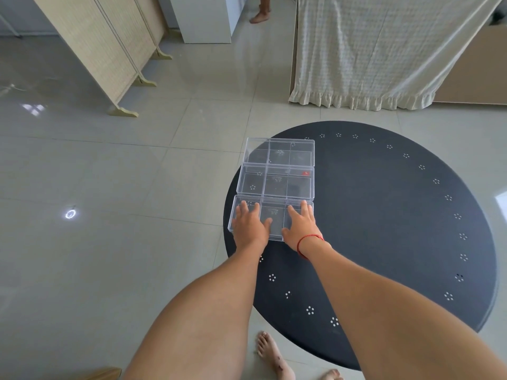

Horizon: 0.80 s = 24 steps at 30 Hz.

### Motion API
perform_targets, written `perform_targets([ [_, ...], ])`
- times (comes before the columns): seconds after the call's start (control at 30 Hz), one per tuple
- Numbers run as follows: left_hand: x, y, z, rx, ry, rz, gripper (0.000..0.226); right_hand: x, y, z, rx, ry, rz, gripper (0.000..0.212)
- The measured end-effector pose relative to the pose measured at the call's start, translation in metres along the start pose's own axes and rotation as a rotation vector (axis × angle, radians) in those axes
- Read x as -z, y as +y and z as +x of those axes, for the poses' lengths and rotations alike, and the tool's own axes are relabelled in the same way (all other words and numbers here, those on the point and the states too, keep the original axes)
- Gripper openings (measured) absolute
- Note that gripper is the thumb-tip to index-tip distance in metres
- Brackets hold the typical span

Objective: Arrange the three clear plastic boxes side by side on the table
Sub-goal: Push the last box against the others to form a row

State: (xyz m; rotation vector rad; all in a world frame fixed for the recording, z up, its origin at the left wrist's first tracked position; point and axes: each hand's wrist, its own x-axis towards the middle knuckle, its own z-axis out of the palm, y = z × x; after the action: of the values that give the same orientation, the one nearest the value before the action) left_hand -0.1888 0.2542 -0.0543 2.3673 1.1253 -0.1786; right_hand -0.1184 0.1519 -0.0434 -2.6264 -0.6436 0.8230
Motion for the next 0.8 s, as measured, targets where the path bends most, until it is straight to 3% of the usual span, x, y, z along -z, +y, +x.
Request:
perform_targets([
  [0.63, 0.002, 0.006, 0.007, 0.016, -0.009, -0.009, 0.062, 0.009, -0.002, 0.005, 0.003, -0.011, 0.028, 0.070],
  [0.8, 0.005, 0.017, 0.003, -0.027, 0.062, -0.012, 0.060, 0.027, 0.007, 0.008, 0.018, 0.091, 0.112, 0.061],
])
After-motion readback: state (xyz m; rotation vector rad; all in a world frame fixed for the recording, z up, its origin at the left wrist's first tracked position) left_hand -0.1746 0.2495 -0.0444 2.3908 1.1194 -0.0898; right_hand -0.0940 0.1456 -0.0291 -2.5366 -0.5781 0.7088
